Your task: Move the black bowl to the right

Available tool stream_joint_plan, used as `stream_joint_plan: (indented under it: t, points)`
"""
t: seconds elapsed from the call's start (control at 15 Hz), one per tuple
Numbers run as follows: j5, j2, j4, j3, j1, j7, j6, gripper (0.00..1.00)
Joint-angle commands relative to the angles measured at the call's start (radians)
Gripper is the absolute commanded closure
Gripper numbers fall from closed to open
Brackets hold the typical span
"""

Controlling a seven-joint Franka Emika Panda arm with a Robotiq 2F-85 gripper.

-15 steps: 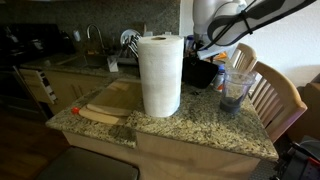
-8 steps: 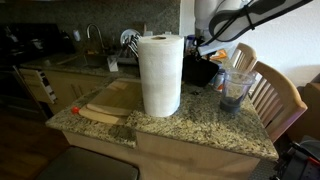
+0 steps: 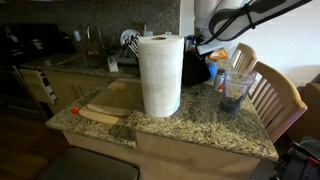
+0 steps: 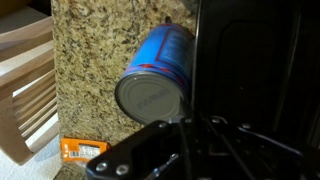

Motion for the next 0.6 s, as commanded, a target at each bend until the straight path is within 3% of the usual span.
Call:
stream_joint_plan:
  t: [0.0, 0.2, 0.53]
  points:
    - [-0.018, 0.018, 0.011, -0.011, 0.021, 0.026, -0.012, 0.98]
    - [-0.016, 0.008, 0.008, -0.013, 0.022, 0.043, -0.003, 0.98]
    - [0.006, -0.054, -0.027, -0.021, 0.015, 0.275, 0.120, 0.98]
